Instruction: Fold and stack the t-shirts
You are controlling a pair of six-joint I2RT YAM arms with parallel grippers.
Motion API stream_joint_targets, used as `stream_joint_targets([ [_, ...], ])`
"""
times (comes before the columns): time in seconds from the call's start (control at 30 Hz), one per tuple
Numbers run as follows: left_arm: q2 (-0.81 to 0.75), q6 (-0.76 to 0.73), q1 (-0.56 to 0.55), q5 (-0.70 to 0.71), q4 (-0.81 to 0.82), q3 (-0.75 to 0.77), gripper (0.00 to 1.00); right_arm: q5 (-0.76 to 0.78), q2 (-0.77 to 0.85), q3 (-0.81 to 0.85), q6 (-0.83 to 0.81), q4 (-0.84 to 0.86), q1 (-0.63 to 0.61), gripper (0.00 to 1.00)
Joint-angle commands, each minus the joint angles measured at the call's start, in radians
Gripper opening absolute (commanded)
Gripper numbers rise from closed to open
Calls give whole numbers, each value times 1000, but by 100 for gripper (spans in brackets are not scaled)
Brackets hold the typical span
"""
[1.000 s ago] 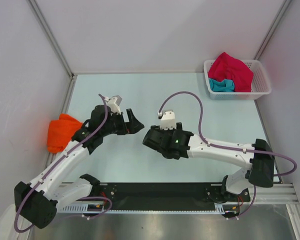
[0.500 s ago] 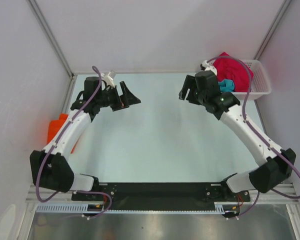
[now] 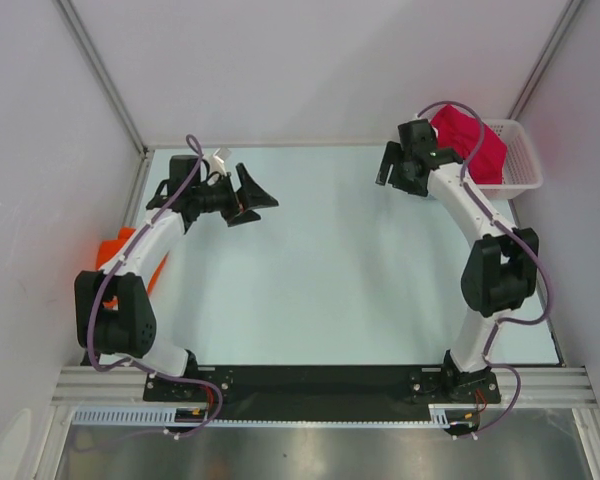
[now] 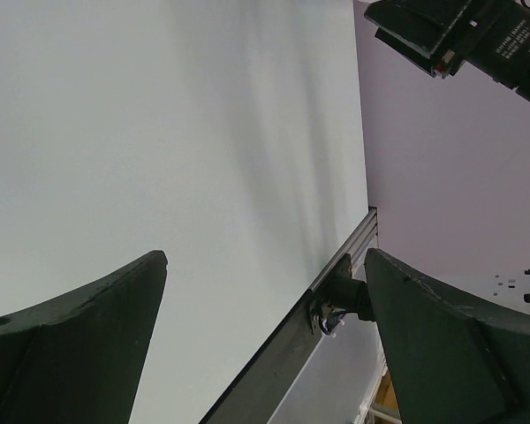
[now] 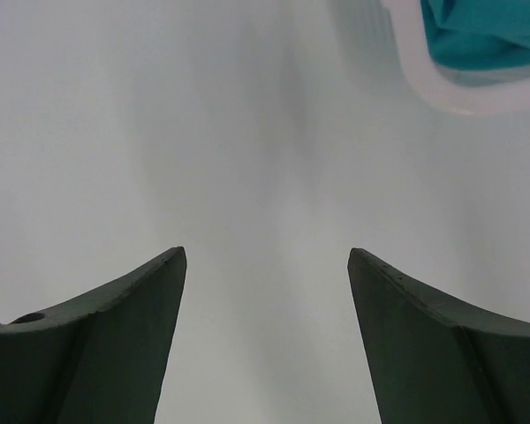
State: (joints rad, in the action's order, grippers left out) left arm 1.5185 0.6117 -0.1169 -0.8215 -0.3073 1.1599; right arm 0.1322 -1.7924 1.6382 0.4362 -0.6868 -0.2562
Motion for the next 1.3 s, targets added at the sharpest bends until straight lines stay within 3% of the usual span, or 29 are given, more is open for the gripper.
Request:
stream_joint_targets([
  [0.0, -26, -6, 28, -47, 25, 35, 99, 176, -82, 121, -71, -72, 3, 80],
  [0.17, -47, -20, 43, -57, 19, 21, 99, 377, -182, 211, -90, -106, 0, 80],
  [0.23, -57, -27, 51, -83, 17, 18, 100, 571, -208, 238, -140, -118, -32, 81],
  [0.3, -81, -35, 51, -103, 19, 11, 99, 645, -245, 279, -155, -132, -37, 83],
  [0.7, -204, -49, 54, -166, 22, -55, 99, 708, -458, 452, -246, -88, -14, 82],
  [1.0, -475, -13, 52, -146, 10, -213, 100, 554, -542, 512, -229, -54, 24, 80],
  [1.03, -510, -15, 52, -145, -4, -216, 100, 550, -547, 515, -229, -54, 26, 77],
  [1.07, -527, -15, 52, -142, -10, -220, 100, 543, -552, 520, -229, -54, 26, 63],
  [1.13, -566, -10, 53, -134, -16, -227, 100, 527, -550, 519, -228, -57, 28, 44],
  [1.17, -575, -9, 52, -128, -16, -230, 99, 518, -547, 514, -223, -57, 25, 17],
  [1.2, -580, -7, 52, -123, -15, -233, 100, 502, -536, 503, -220, -59, 25, 2],
  [1.27, -578, -6, 53, -116, -15, -232, 100, 474, -521, 486, -202, -59, 20, 0],
])
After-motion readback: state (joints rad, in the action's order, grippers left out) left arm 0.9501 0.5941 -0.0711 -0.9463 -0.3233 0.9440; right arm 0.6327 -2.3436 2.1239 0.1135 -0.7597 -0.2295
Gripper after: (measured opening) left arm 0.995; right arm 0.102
